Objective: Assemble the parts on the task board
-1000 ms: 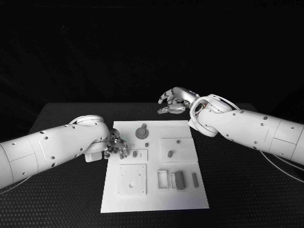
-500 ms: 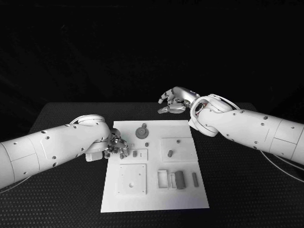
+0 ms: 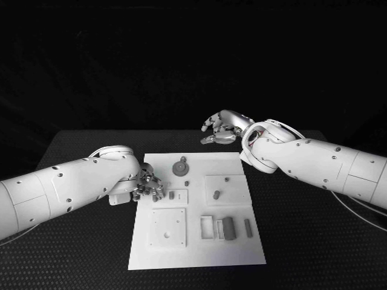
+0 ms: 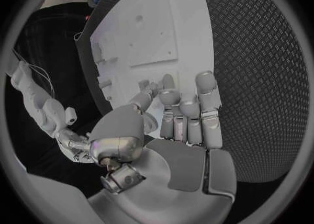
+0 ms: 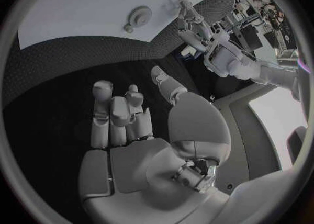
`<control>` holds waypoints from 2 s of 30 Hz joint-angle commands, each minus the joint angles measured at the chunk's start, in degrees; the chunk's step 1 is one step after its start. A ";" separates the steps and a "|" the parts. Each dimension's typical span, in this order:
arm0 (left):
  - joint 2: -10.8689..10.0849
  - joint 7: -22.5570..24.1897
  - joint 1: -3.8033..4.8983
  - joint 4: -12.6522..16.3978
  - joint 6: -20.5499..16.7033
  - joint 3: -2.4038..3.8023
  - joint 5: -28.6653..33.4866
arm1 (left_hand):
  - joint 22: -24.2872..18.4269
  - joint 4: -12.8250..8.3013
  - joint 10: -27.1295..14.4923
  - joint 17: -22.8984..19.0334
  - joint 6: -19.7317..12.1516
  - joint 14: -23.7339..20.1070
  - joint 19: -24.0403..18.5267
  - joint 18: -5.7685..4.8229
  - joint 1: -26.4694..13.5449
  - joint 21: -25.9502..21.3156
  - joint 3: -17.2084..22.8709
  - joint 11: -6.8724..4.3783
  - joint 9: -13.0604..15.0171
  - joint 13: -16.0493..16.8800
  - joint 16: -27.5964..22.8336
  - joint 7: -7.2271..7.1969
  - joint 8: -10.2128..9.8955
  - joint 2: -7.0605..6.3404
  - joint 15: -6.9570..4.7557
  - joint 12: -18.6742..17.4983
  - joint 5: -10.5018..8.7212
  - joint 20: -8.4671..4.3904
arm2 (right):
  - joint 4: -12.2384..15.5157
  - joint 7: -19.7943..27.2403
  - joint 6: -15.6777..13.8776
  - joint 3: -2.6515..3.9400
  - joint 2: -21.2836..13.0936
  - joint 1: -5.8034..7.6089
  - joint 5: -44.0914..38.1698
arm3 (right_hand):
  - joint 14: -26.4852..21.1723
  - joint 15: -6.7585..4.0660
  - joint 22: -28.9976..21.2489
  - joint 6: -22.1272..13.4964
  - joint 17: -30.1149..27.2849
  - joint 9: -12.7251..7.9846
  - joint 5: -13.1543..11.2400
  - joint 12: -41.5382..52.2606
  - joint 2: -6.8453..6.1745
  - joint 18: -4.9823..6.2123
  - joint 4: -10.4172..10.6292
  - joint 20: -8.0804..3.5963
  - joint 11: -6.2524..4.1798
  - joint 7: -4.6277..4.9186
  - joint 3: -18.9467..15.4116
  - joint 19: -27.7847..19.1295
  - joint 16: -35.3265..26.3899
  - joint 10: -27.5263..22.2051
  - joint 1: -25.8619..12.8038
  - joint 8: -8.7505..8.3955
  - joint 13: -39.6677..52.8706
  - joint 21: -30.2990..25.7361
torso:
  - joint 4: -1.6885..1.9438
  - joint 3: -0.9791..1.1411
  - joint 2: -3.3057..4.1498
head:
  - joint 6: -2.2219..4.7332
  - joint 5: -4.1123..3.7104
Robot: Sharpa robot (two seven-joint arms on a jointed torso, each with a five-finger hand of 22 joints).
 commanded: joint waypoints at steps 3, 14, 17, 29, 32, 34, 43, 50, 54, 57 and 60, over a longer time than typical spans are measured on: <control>0.15 0.52 -0.01 0.02 0.57 -0.01 -0.20 | 0.91 1.05 -0.21 -0.04 -0.21 -0.04 -0.06 0.70 -1.46 -0.27 -0.51 -0.03 -0.12 -0.07 0.32 0.36 -0.30 -2.43 -0.39 0.27 -0.70 -0.53 | 0.00 0.23 0.52 0.03 0.04 -0.02 -0.03 | -0.26 0.12 0.79 -1.16 -0.07 -0.01 0.38 -0.04 0.49 3.51 -0.28 -0.24 -0.17 1.40 -0.08 0.24 -0.32 -0.38 -0.02 -0.18 -0.08 -0.31 | 0.02 -0.04 -0.01 | -0.08 -0.02; 0.09 0.49 -0.01 0.06 0.43 -0.01 -0.20 | 0.93 1.81 -0.25 -0.03 -0.35 -0.11 -0.04 0.79 -1.86 -0.34 -0.56 -0.06 -0.03 -0.02 0.40 0.34 -0.22 -3.46 -0.42 0.31 -0.70 -0.61 | -0.05 0.27 0.62 0.03 0.08 -0.04 0.00 | -0.27 0.12 0.79 -1.18 -0.07 -0.02 0.38 -0.04 0.49 3.51 -0.29 -0.23 -0.16 1.40 -0.08 0.24 -0.33 -0.39 -0.01 -0.20 -0.09 -0.32 | 0.01 -0.05 0.01 | -0.15 -0.03; 0.00 0.51 -0.01 0.07 0.00 0.00 -0.20 | 0.93 1.96 -0.27 -0.03 -0.38 -0.13 -0.05 0.79 -2.00 -0.36 -0.64 -0.05 -0.01 -0.01 0.41 0.34 -0.20 -3.84 -0.43 0.31 -0.70 -0.60 | -0.05 0.28 0.60 0.03 0.13 -0.04 0.00 | -0.27 0.12 0.79 -1.19 -0.07 -0.02 0.38 -0.04 0.49 3.51 -0.29 -0.23 -0.16 1.40 -0.08 0.23 -0.33 -0.39 -0.02 -0.20 -0.10 -0.32 | 0.00 -0.03 0.01 | -0.10 -0.02; -1.99 2.66 0.06 0.58 -6.07 0.75 0.95 | 0.94 0.70 -0.71 -0.12 -1.23 -0.61 -0.62 0.92 -3.79 -0.72 -4.10 0.08 0.10 -0.01 0.32 0.49 -0.29 -4.12 -0.37 0.12 -0.69 -0.64 | -0.24 0.31 0.58 0.03 0.12 -0.08 0.01 | -0.28 0.13 0.79 -1.23 -0.08 -0.03 0.38 -0.04 0.48 3.51 -0.29 -0.23 -0.16 1.41 -0.09 0.23 -0.34 -0.40 -0.03 -0.22 -0.11 -0.33 | -0.01 0.00 -0.04 | 0.34 -0.09; -2.44 4.64 0.12 0.65 -9.70 2.06 2.46 | 0.86 0.35 -0.83 -0.22 -2.76 -0.84 -0.87 1.06 -3.62 -0.99 -4.26 0.50 -0.24 -0.13 0.16 0.95 -1.12 -4.40 -0.13 -0.07 -0.69 -0.67 | -0.34 0.31 0.59 0.03 0.04 -0.09 0.02 | -0.28 0.13 0.80 -1.24 -0.08 -0.03 0.38 -0.04 0.47 3.51 -0.30 -0.23 -0.15 1.41 -0.09 0.23 -0.34 -0.40 -0.03 -0.23 -0.11 -0.34 | -0.01 0.01 -0.04 | 0.51 -0.09; -2.77 6.86 0.32 0.82 -12.24 2.39 3.31 | 0.69 -0.10 -1.50 -0.49 -3.49 -1.45 -1.54 1.00 -3.17 -1.52 -4.19 0.88 -0.39 -0.43 -0.39 1.30 -1.48 -4.43 0.22 -0.65 -0.68 -0.38 | -0.37 0.29 0.58 0.03 -0.02 -0.09 0.02 | -0.28 0.13 0.80 -1.25 -0.08 -0.03 0.38 -0.04 0.46 3.51 -0.30 -0.23 -0.15 1.42 -0.09 0.23 -0.34 -0.40 -0.04 -0.23 -0.11 -0.34 | -0.01 0.00 -0.03 | 0.63 -0.14; -3.93 15.57 0.67 1.74 -20.14 2.98 7.66 | -2.83 -2.49 -8.90 -4.86 -8.20 -8.21 -9.35 -0.41 -0.90 -8.70 -3.29 3.72 -0.70 -5.44 -8.59 4.12 -3.12 -4.47 3.60 -9.07 -0.66 2.87 | -0.31 0.25 0.55 0.03 -0.26 -0.09 0.02 | -0.28 0.14 0.80 -1.27 -0.08 -0.04 0.38 -0.04 0.46 3.51 -0.30 -0.23 -0.15 1.42 -0.09 0.23 -0.34 -0.40 -0.04 -0.25 -0.12 -0.34 | 0.09 -0.03 -0.06 | 1.01 -0.29; -3.64 27.21 0.63 2.06 -22.91 2.72 6.51 | -10.48 -3.10 -17.23 -13.14 -11.53 -16.19 -18.77 -0.03 14.10 -19.89 0.72 8.25 -2.37 -16.89 -23.57 7.16 -4.06 -3.49 11.35 -24.73 0.68 10.44 | -0.65 0.30 0.59 0.03 -0.22 -0.11 0.02 | -0.28 0.14 0.80 -1.29 -0.09 -0.04 0.38 -0.03 0.47 3.51 -0.30 -0.23 -0.14 1.42 -0.08 0.23 -0.35 -0.40 -0.03 -0.26 -0.12 -0.35 | 0.07 -0.07 -0.03 | 1.39 -0.32; -3.20 34.14 0.55 1.91 -26.49 1.69 -1.33 | -11.58 -3.05 -17.60 -13.64 -12.91 -14.57 -16.99 0.66 21.84 -20.70 2.37 10.27 -4.45 -24.95 -24.33 6.35 -5.33 -5.35 11.63 -35.35 0.39 10.90 | -0.82 0.32 0.59 0.03 -0.20 -0.13 0.03 | -0.28 0.14 0.80 -1.29 -0.09 -0.04 0.38 -0.03 0.47 3.51 -0.31 -0.23 -0.14 1.43 -0.08 0.23 -0.34 -0.41 -0.02 -0.26 -0.13 -0.35 | 0.04 -0.11 0.02 | 1.57 -0.39; -2.67 37.85 0.30 1.59 -29.04 0.82 -7.79 | -11.26 -3.21 -14.29 -12.65 -12.23 -11.68 -13.89 1.04 24.31 -19.86 1.24 10.35 -5.82 -29.05 -22.70 6.30 -5.50 -6.04 10.29 -41.08 0.31 9.92 | -0.89 0.33 0.57 0.03 -0.16 -0.14 0.02 | -0.28 0.14 0.80 -1.29 -0.09 -0.04 0.38 -0.03 0.48 3.51 -0.31 -0.23 -0.14 1.43 -0.08 0.24 -0.34 -0.41 -0.01 -0.26 -0.13 -0.35 | 0.03 -0.12 0.03 | 1.64 -0.42; -1.94 40.55 0.00 1.26 -31.84 -0.51 -12.38 | -10.28 -3.22 -13.80 -11.29 -11.92 -8.78 -10.51 1.58 25.72 -18.12 0.91 10.27 -6.37 -30.45 -20.57 6.14 -5.57 -6.53 9.44 -43.60 0.48 8.82 | -1.04 0.37 0.51 0.03 -0.13 -0.15 0.02 | -0.28 0.14 0.80 -1.30 -0.09 -0.04 0.38 -0.03 0.49 3.51 -0.32 -0.23 -0.14 1.43 -0.07 0.24 -0.34 -0.40 0.00 -0.26 -0.13 -0.35 | 0.00 -0.13 0.04 | 1.69 -0.53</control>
